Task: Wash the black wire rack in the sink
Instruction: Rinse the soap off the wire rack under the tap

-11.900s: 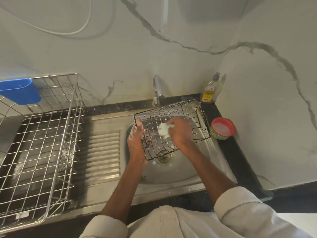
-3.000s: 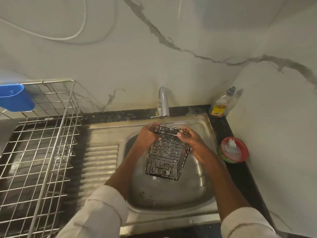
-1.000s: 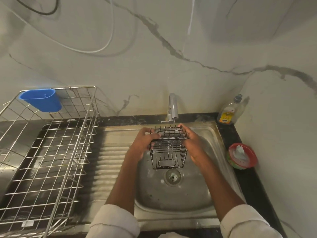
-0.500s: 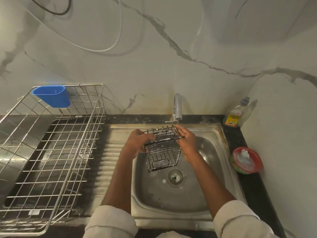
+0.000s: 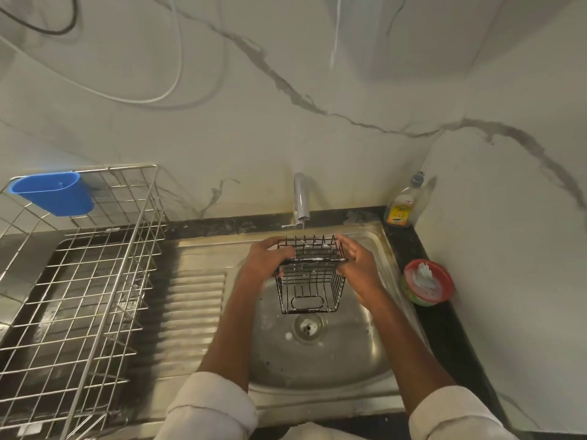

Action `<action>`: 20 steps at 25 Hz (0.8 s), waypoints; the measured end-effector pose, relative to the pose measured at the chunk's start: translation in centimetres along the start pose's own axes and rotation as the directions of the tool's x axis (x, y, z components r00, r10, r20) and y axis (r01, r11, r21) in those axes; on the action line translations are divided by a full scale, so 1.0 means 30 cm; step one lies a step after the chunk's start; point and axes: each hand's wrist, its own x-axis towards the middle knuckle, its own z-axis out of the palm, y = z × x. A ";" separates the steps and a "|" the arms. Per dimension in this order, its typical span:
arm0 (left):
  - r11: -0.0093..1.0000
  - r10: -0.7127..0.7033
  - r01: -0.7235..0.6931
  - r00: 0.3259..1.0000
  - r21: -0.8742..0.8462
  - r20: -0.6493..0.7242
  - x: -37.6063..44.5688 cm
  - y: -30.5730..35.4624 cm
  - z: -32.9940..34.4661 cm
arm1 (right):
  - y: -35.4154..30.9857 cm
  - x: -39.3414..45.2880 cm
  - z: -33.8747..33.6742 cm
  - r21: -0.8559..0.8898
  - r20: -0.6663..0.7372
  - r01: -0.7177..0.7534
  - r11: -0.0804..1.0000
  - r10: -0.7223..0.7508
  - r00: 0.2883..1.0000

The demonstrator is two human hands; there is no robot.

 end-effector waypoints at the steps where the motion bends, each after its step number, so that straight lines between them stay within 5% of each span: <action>1: 1.000 0.015 -0.015 1.000 0.018 -0.005 0.007 -0.003 0.022 | 0.006 -0.001 -0.010 0.005 -0.005 -0.012 1.000 0.012 1.000; 5: 0.995 0.048 -0.045 0.999 0.084 -0.025 0.034 0.011 0.101 | -0.003 -0.015 -0.059 0.016 0.018 -0.100 0.995 0.099 0.995; 11: 0.980 0.103 -0.128 0.980 0.149 0.169 0.044 0.058 0.154 | -0.065 -0.036 -0.108 -0.077 0.002 -0.199 0.977 0.200 0.980; 20: 0.981 0.016 0.020 0.983 -0.191 0.185 0.002 -0.047 0.131 | -0.078 -0.049 -0.068 -0.103 -0.179 -0.166 0.981 0.146 0.973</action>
